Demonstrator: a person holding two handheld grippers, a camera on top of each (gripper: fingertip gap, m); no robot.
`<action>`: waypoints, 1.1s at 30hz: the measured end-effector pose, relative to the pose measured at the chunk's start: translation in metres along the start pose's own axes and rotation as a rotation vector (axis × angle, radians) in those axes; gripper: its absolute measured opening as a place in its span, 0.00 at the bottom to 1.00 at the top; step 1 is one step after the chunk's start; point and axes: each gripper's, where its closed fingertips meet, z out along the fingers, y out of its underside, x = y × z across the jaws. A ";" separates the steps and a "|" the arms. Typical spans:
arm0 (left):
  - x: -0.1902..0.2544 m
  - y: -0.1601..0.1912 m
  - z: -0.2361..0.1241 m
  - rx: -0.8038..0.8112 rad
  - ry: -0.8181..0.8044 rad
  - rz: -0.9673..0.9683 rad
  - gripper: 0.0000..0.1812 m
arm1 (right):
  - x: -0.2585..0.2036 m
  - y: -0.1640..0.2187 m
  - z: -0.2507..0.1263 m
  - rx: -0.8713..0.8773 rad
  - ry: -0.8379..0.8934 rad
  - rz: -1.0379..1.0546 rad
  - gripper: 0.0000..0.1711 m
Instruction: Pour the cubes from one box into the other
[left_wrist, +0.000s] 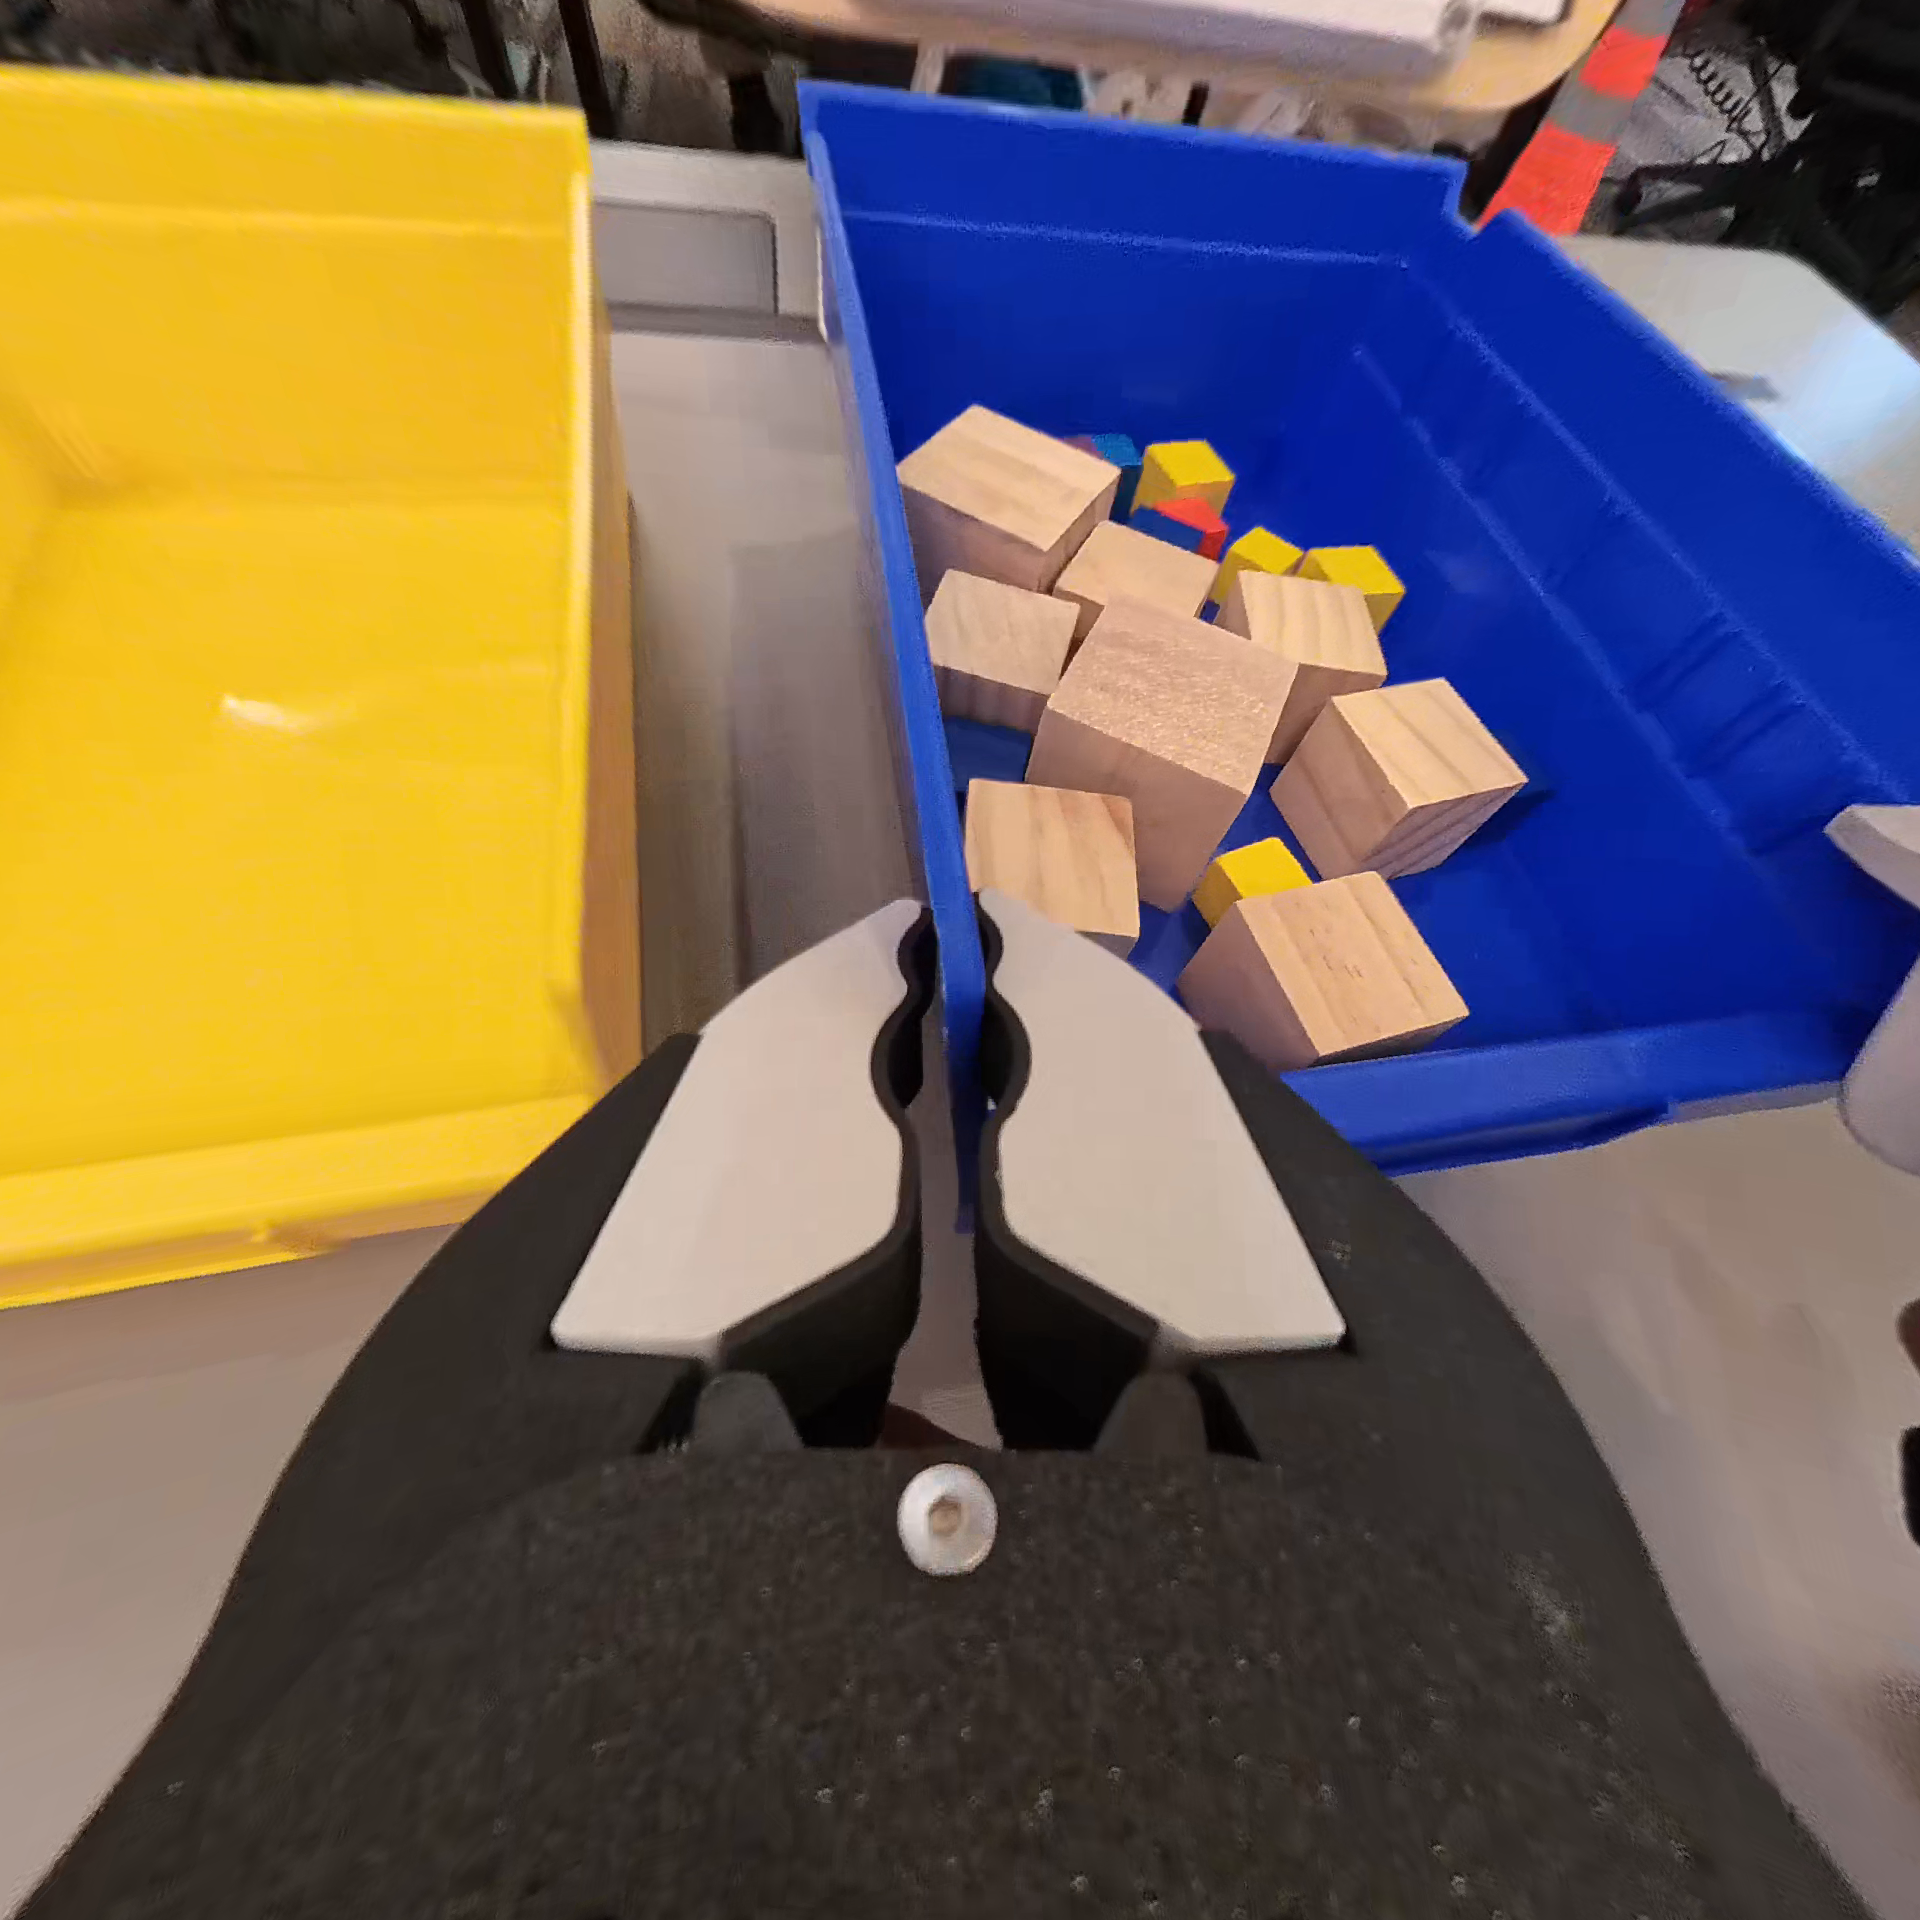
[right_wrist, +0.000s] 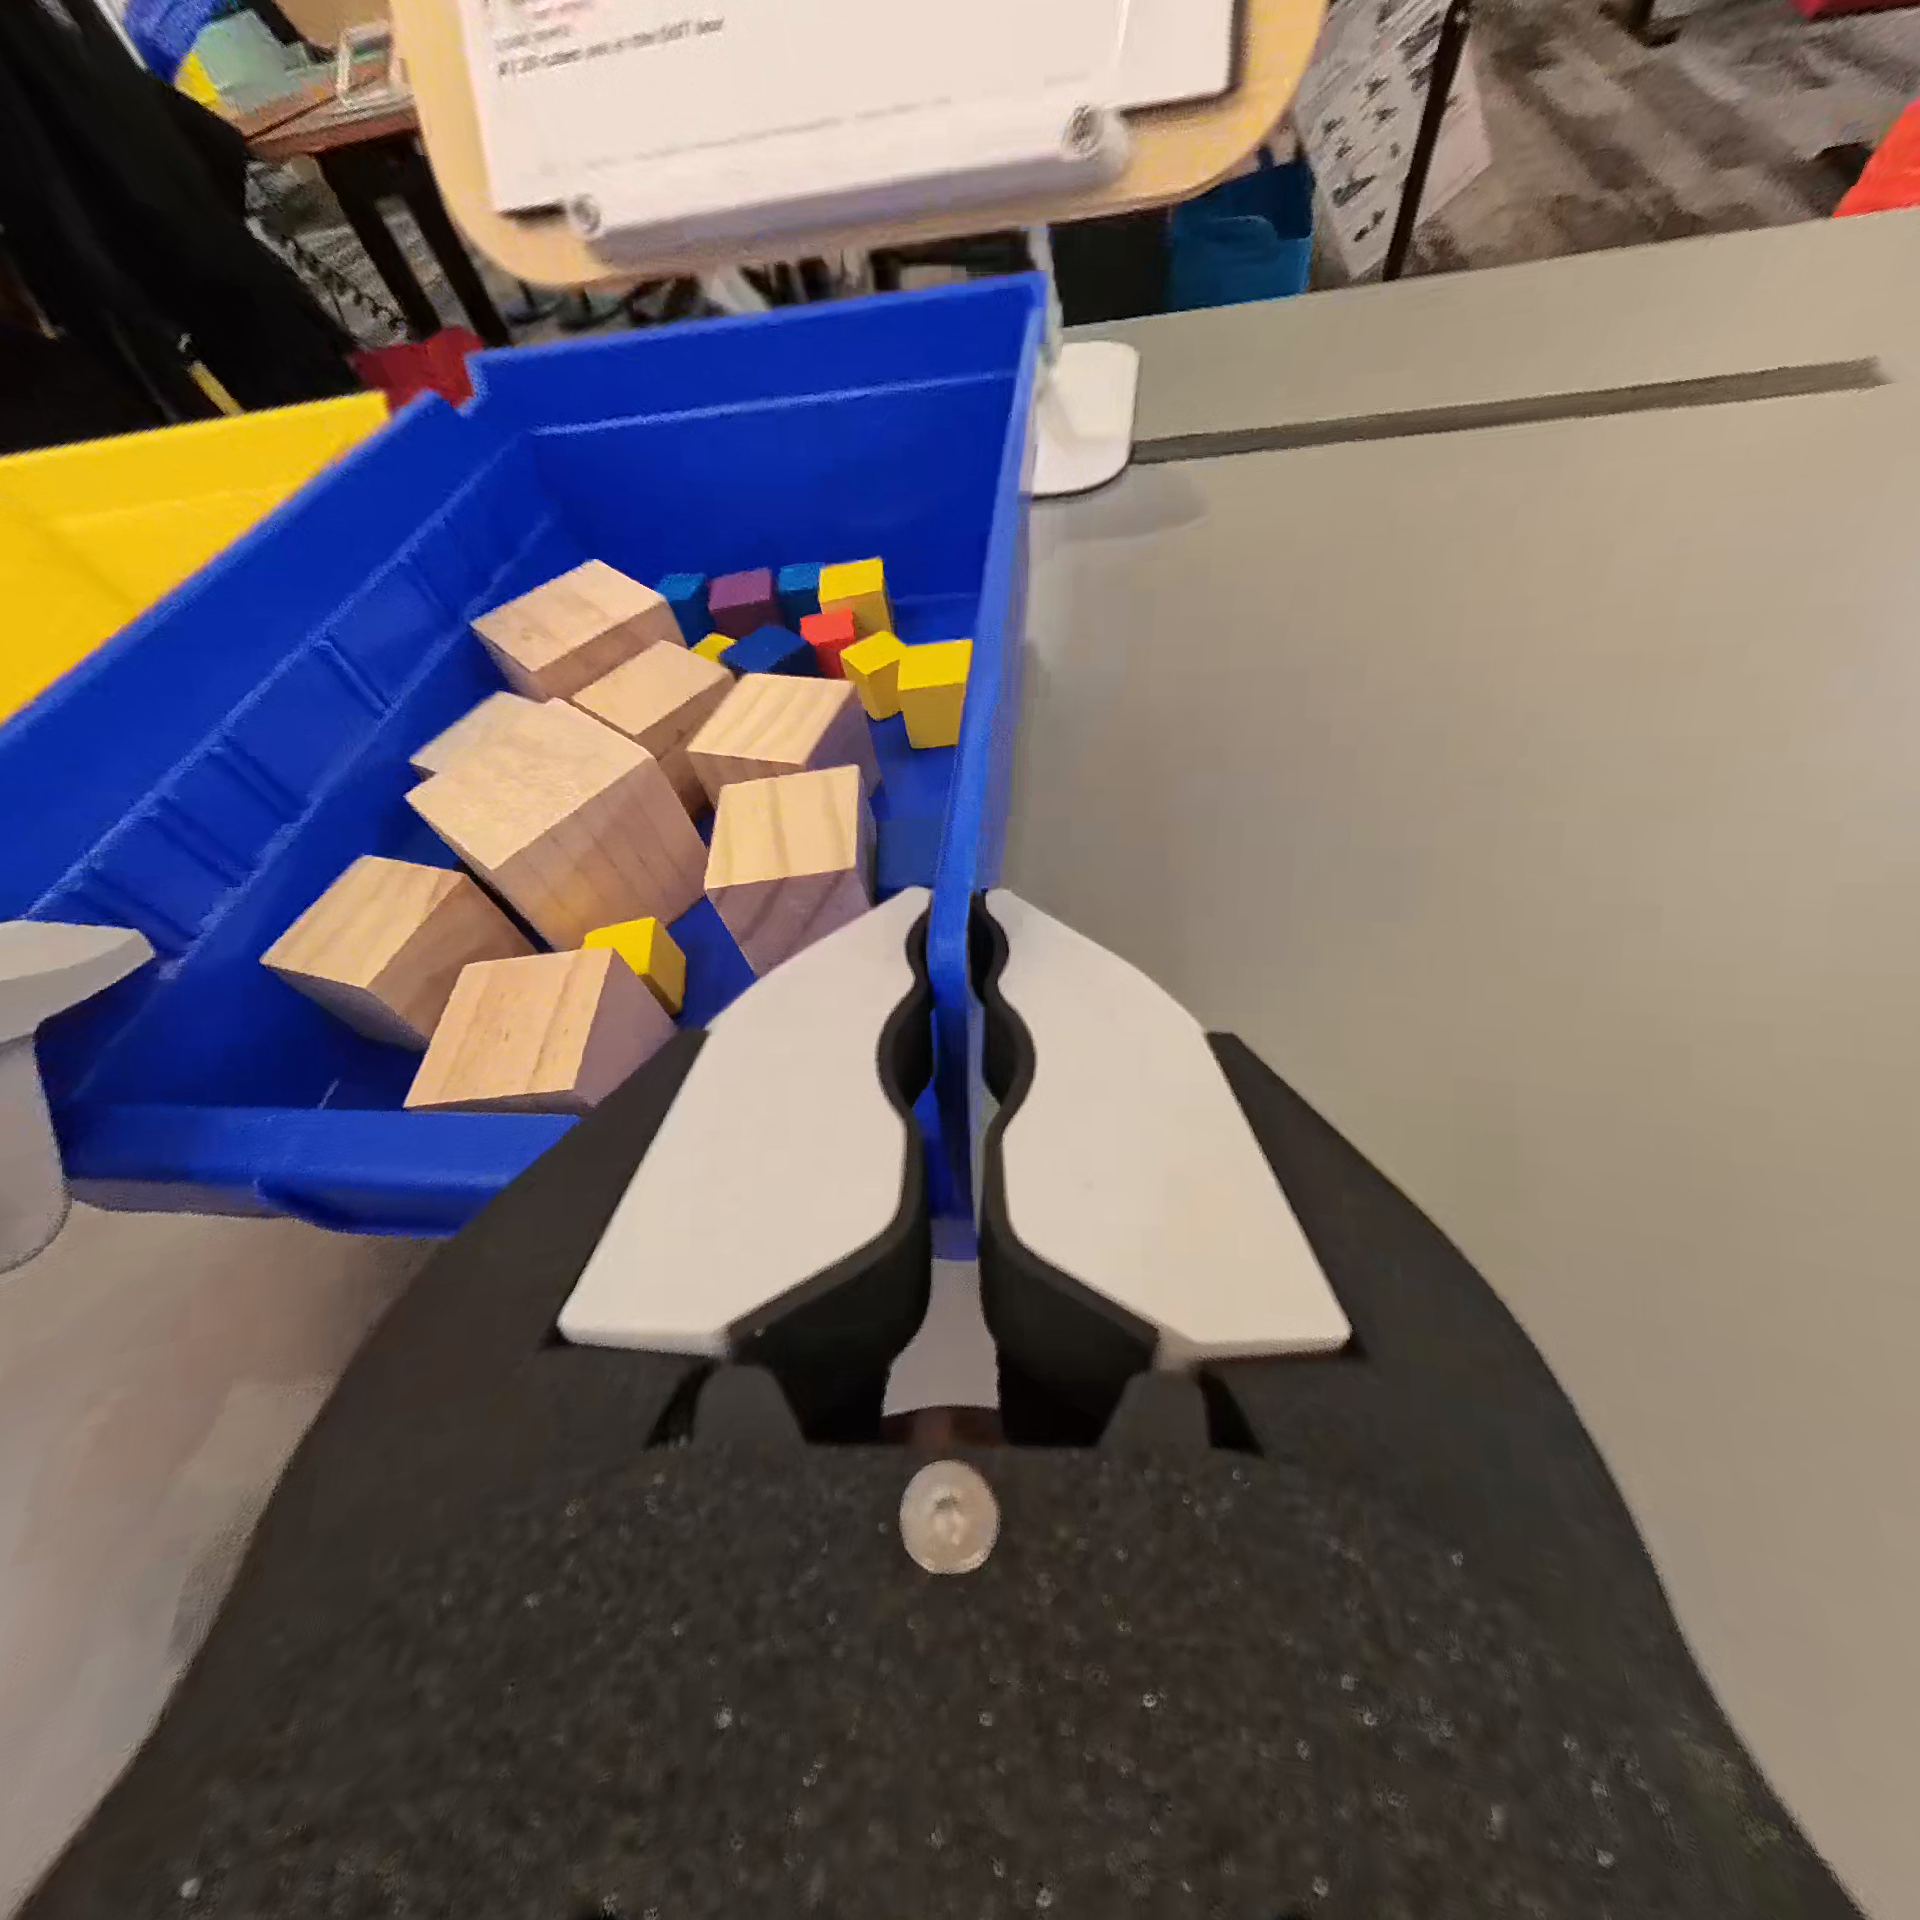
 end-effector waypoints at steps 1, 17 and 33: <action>-0.006 0.004 0.003 -0.011 0.003 -0.006 0.02 | -0.004 0.006 0.003 -0.009 -0.002 0.002 0.02; -0.140 -0.002 -0.144 0.283 0.145 -0.258 0.28 | -0.053 0.045 -0.114 -0.033 -0.621 -0.201 0.19; -0.261 0.001 -0.051 0.099 -0.194 -0.089 0.01 | -0.210 0.088 -0.103 -0.077 -0.703 -0.446 0.44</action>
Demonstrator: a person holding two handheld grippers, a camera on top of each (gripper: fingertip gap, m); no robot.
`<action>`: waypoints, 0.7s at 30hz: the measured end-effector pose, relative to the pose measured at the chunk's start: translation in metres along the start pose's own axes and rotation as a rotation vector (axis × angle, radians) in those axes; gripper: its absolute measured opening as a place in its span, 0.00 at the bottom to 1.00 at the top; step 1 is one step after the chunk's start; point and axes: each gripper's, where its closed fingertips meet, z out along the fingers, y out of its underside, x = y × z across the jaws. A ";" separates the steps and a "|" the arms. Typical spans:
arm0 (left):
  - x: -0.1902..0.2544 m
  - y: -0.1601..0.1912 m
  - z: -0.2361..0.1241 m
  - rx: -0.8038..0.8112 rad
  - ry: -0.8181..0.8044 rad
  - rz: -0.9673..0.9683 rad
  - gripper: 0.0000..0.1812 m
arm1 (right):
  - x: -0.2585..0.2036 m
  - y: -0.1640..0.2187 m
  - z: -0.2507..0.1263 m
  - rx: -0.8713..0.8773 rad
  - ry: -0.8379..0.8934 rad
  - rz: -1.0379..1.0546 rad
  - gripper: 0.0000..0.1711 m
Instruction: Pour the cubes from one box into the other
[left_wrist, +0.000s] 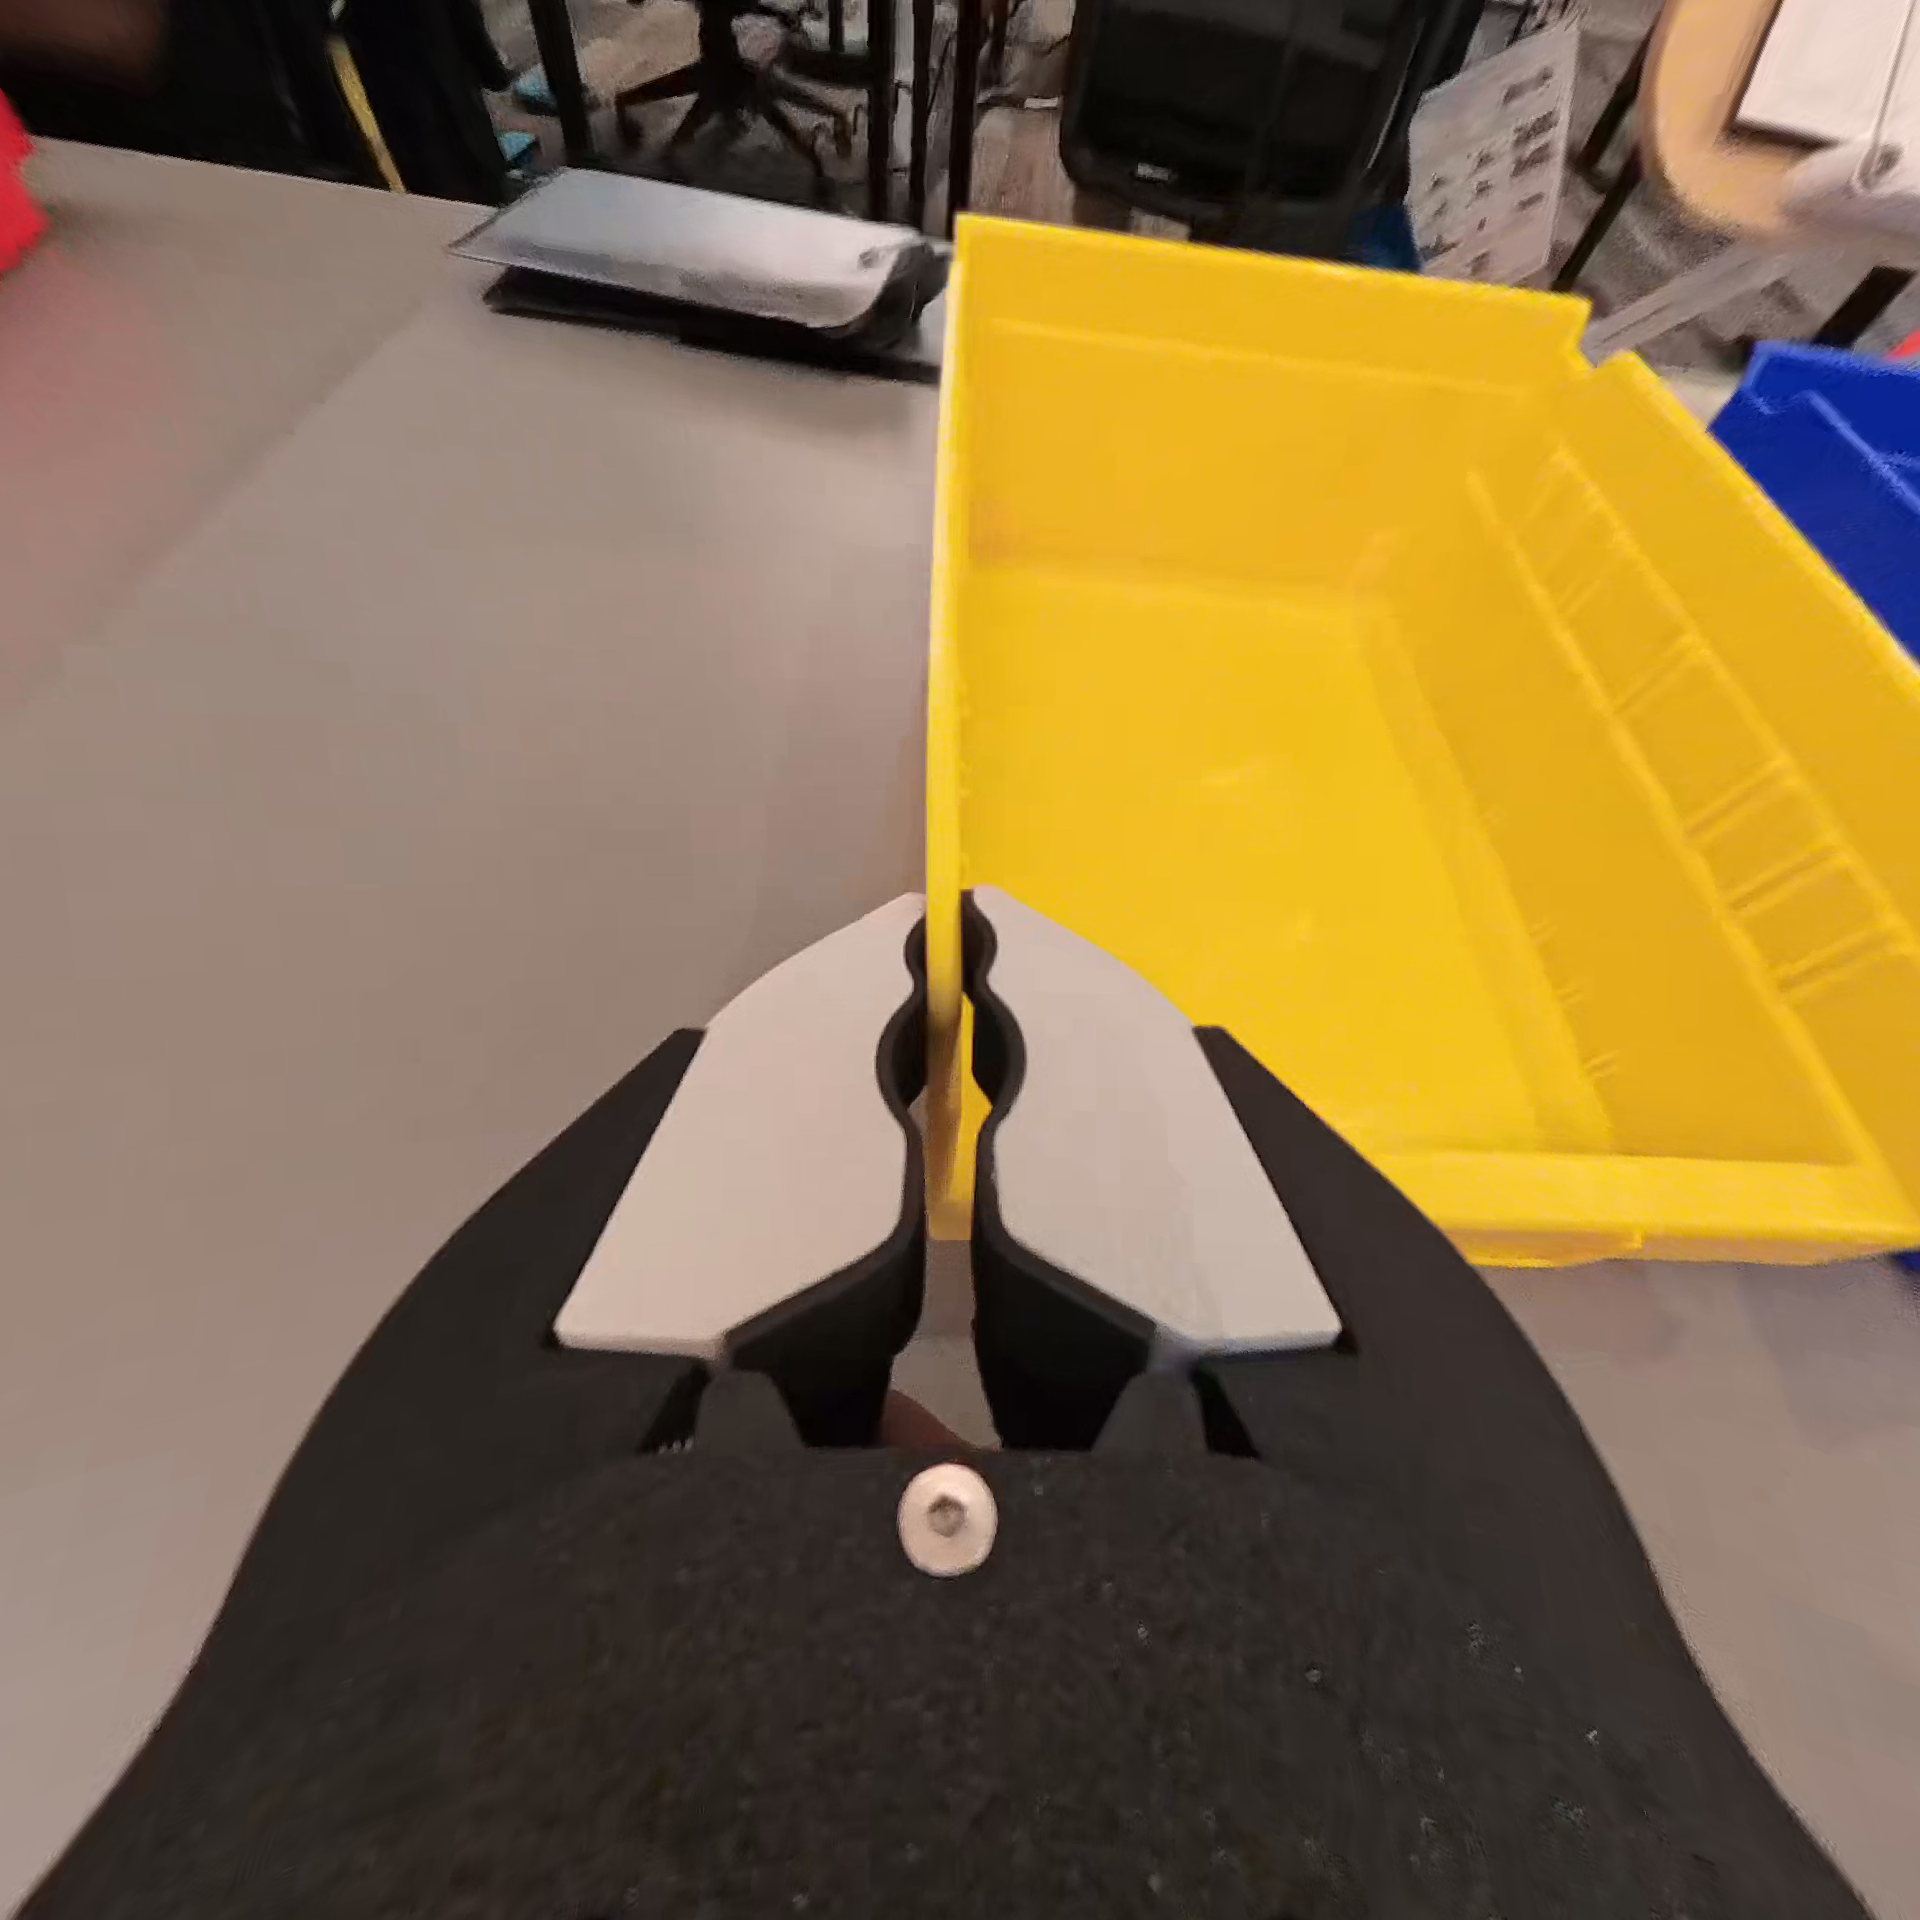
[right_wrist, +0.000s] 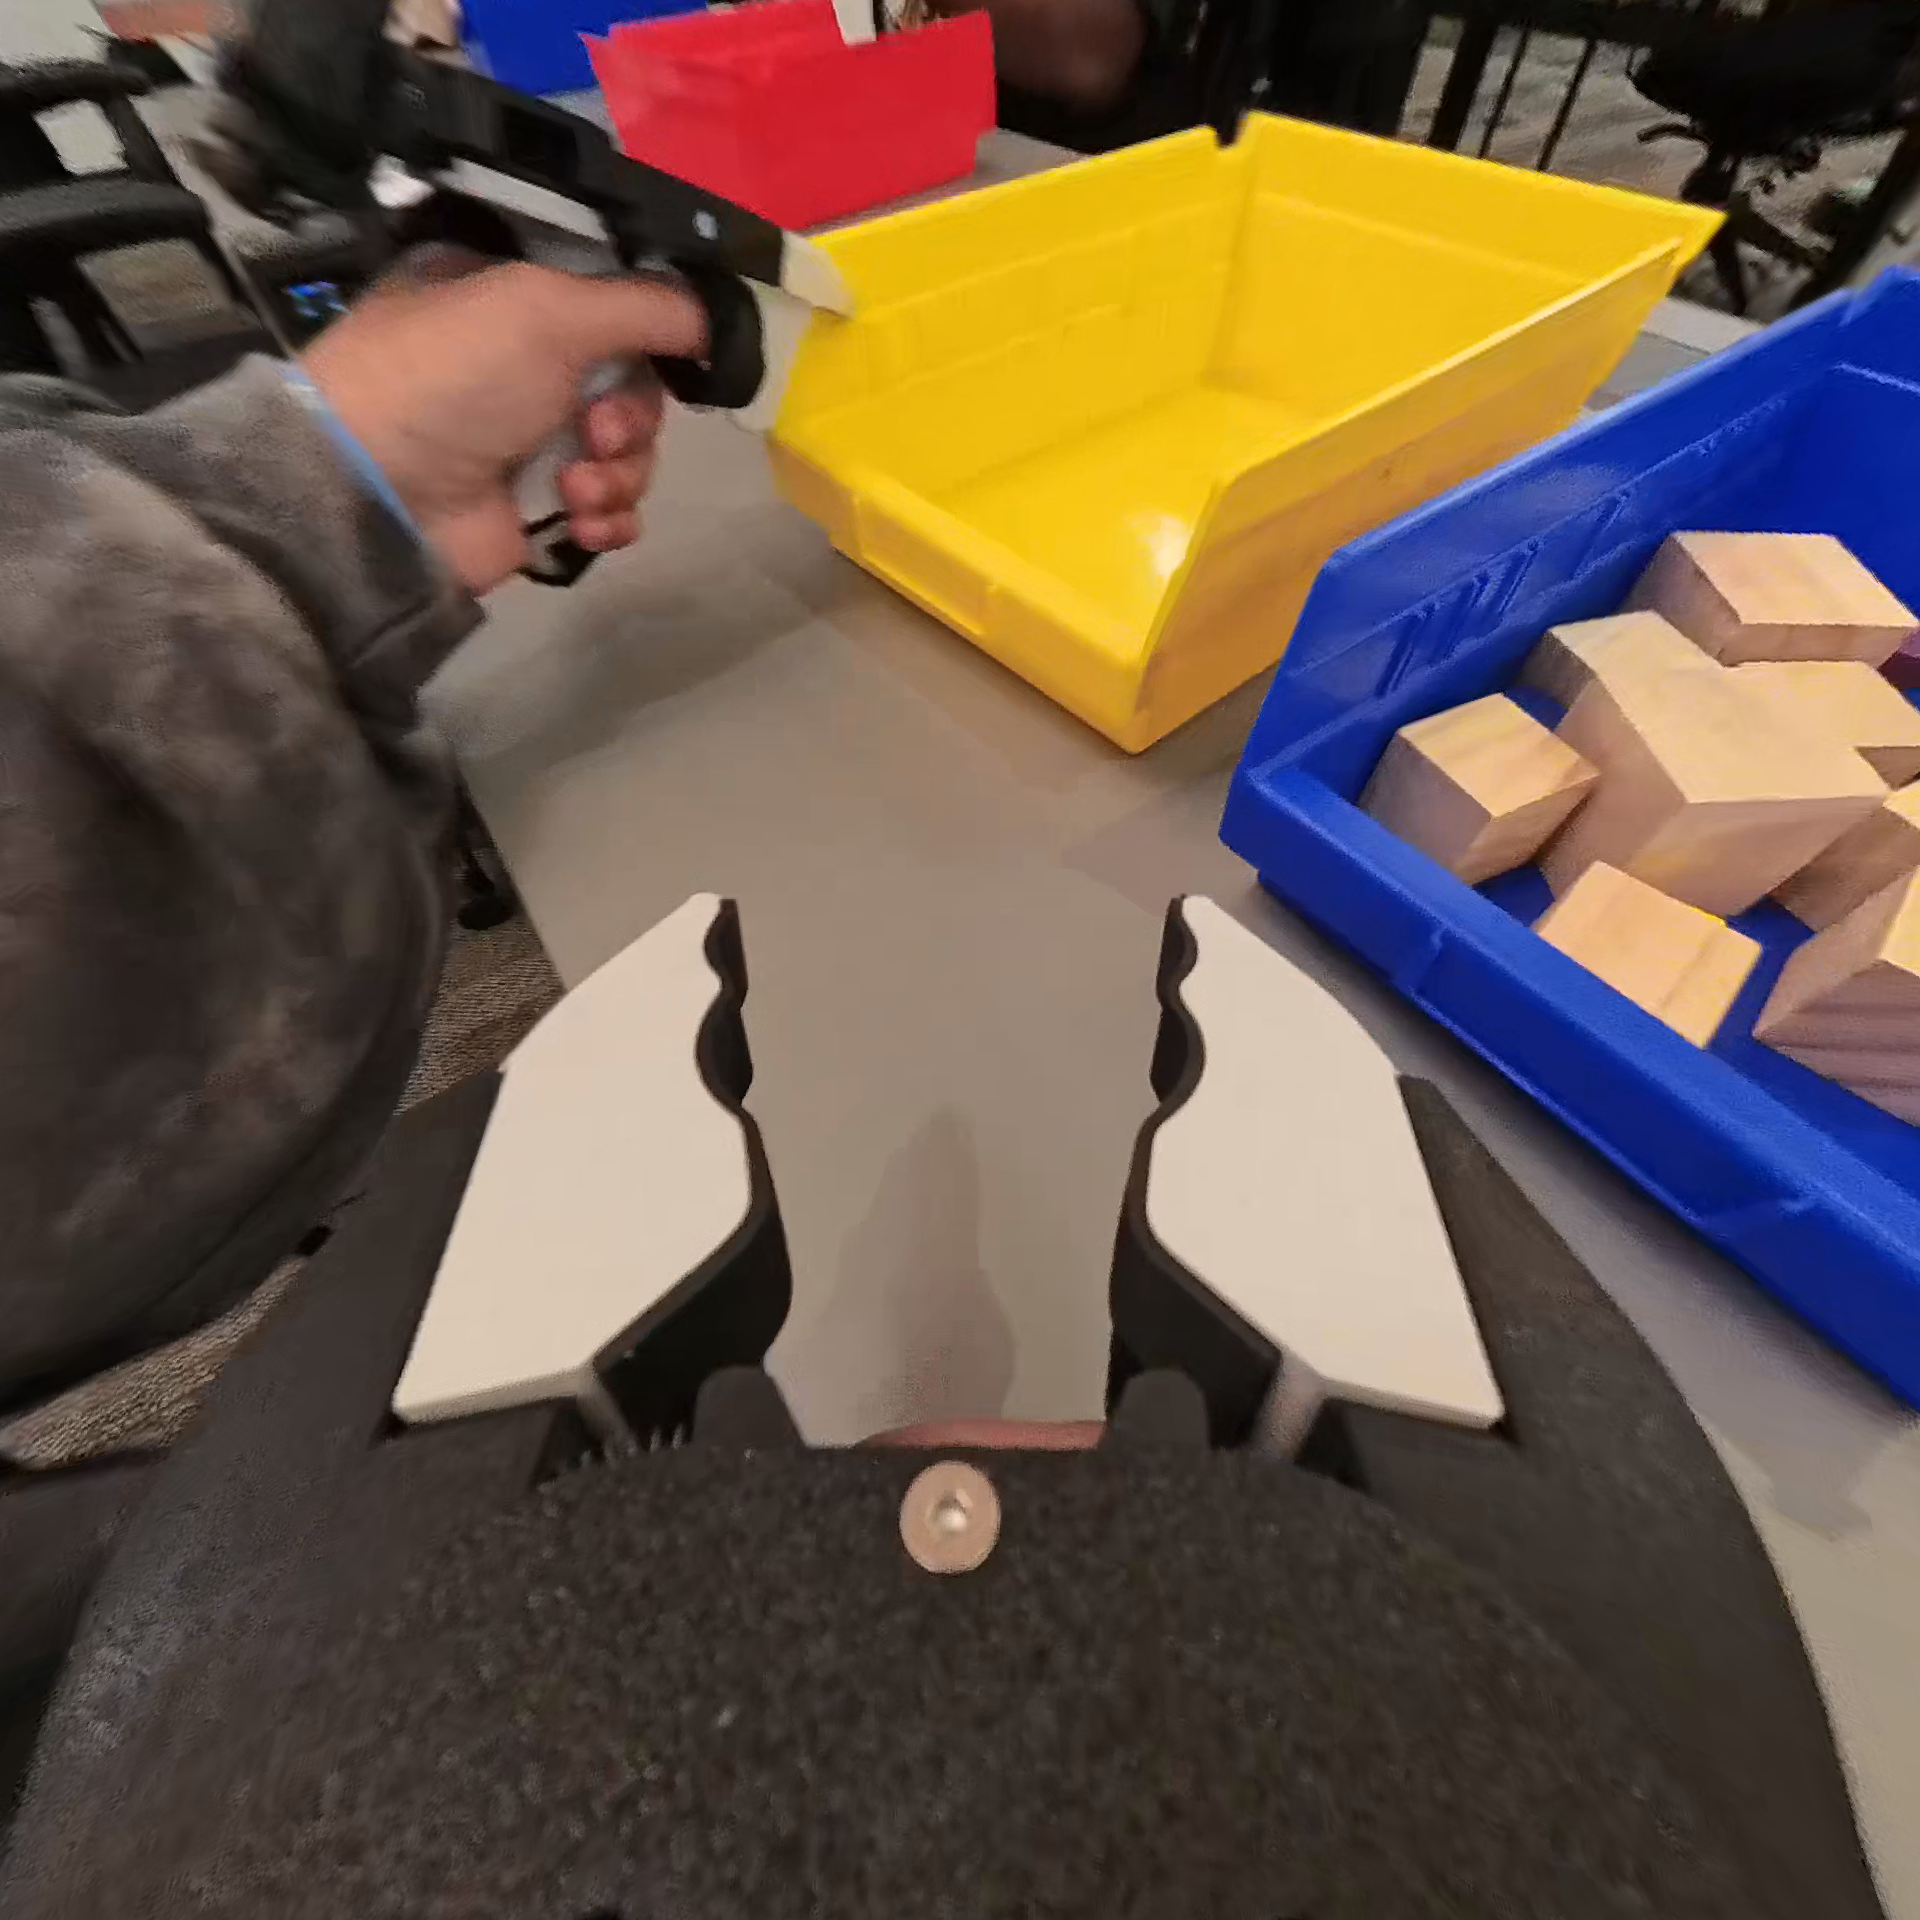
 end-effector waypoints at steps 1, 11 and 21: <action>0.002 0.004 -0.007 -0.011 0.008 -0.012 0.01 | 0.000 -0.002 0.009 -0.012 0.023 0.004 0.44; 0.016 0.059 -0.113 0.028 -0.088 -0.008 0.02 | 0.005 -0.015 0.090 -0.103 0.251 0.130 0.37; 0.042 0.053 -0.184 0.116 -0.132 0.032 0.04 | 0.015 -0.024 0.056 -0.051 0.302 0.250 0.01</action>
